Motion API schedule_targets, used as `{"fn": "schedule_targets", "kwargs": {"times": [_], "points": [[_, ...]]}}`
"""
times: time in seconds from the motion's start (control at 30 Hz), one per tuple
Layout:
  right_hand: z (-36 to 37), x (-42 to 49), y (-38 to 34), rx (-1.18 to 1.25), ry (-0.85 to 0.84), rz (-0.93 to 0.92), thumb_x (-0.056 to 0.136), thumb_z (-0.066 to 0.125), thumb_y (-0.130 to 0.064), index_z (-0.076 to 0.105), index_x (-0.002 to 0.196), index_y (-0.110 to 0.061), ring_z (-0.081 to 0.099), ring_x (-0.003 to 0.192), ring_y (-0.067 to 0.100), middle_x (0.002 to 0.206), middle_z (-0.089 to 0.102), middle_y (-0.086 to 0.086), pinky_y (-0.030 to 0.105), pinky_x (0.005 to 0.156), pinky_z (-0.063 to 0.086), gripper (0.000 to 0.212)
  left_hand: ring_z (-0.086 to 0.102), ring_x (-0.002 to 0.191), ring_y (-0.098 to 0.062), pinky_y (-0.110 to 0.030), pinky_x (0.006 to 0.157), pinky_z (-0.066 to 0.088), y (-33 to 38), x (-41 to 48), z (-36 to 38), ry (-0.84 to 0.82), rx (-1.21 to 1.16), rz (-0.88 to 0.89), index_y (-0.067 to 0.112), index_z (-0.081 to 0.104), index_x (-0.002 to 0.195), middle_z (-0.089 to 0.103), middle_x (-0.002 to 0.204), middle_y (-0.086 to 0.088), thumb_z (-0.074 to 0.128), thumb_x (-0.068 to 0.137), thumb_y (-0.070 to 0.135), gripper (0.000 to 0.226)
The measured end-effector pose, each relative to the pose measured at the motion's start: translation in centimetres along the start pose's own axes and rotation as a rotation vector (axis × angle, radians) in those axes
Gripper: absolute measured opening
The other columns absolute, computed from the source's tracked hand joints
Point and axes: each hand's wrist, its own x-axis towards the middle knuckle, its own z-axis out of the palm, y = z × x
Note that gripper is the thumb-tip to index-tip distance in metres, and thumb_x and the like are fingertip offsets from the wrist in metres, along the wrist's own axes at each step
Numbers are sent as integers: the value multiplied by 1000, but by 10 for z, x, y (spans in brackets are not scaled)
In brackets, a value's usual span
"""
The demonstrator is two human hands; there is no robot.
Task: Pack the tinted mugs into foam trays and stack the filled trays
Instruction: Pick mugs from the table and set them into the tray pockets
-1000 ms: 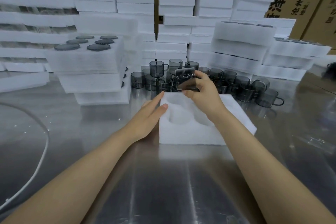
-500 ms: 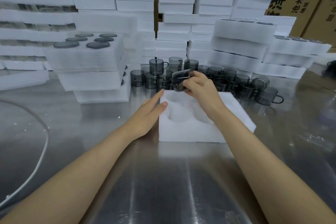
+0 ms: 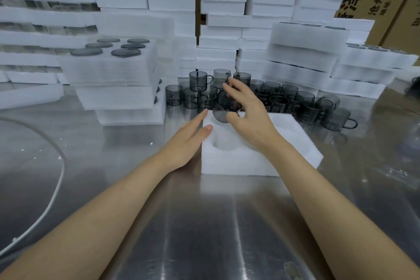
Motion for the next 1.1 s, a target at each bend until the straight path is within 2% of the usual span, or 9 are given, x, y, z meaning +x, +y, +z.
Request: {"fn": "schedule_targets", "kwargs": {"times": [0.13, 0.3, 0.33, 0.4, 0.47, 0.53, 0.6, 0.87, 1.1], "points": [[3, 0, 7, -166, -123, 1, 88, 52, -7, 43, 144, -12, 37, 125, 0, 148, 40, -5, -7, 91, 20, 57, 13, 144, 2, -33, 121, 11, 2, -1, 1, 9, 9, -2, 37, 20, 152, 22, 157, 17, 38, 101, 46, 55], [-1, 1, 8, -305, -208, -18, 91, 48, -10, 38, 147, -10, 44, 86, -10, 145, 40, -1, -2, 81, 24, 57, 13, 144, 2, -29, 120, 11, 5, -2, 0, 8, 39, 5, 34, 20, 153, 22, 158, 16, 37, 102, 44, 55], [-1, 2, 8, -340, -242, -9, 93, 46, -12, 34, 149, -10, 45, 89, -12, 148, 36, -1, 1, 84, 24, 57, 13, 143, 3, -27, 118, 11, 5, -2, 0, 7, 44, 6, 35, 20, 153, 21, 157, 17, 37, 102, 44, 55], [-1, 2, 9, -438, -342, 29, 98, 38, -19, 22, 152, -11, 41, 127, 2, 158, 21, 0, 12, 105, 16, 57, 13, 142, 5, -26, 117, 10, 5, -3, 0, 4, 49, 3, 36, 19, 153, 20, 158, 17, 36, 102, 46, 55], [-2, 1, 12, -581, -461, 101, 102, 27, -40, 9, 155, -17, 8, 148, 12, 162, 3, -6, 33, 118, -5, 60, 12, 144, 2, -30, 120, 10, 6, -3, 1, 2, 44, -5, 35, 19, 153, 19, 159, 16, 36, 101, 47, 56], [-2, 2, 15, -685, -554, 173, 96, 15, -62, 2, 154, -24, -7, 148, 11, 160, -7, -14, 44, 118, -11, 71, 15, 146, -2, -34, 122, 12, 7, -3, 1, 5, 30, -12, 36, 20, 153, 20, 159, 13, 37, 101, 48, 57], [-2, 4, 15, -712, -605, 214, 90, 9, -70, -2, 154, -29, -12, 148, 13, 159, -12, -19, 46, 118, -11, 76, 18, 145, -3, -32, 121, 13, 7, -3, 1, 9, 12, -9, 35, 21, 153, 21, 159, 12, 39, 100, 48, 57], [-5, 4, 18, -582, -591, 198, 94, 21, -65, 1, 153, -31, -14, 146, 7, 158, -8, -23, 43, 121, 2, 71, 18, 144, -1, -30, 119, 14, 6, -1, 0, 17, -3, -21, 37, 22, 152, 23, 157, 17, 41, 100, 48, 57], [6, 15, 16, -516, -541, 150, 96, 25, -61, 9, 154, -24, -8, 148, 8, 160, 0, -15, 39, 121, 7, 71, 15, 144, 2, -23, 116, 13, 10, -2, -1, 72, -84, -43, 31, 16, 154, 15, 159, 19, 44, 99, 44, 64]]}}
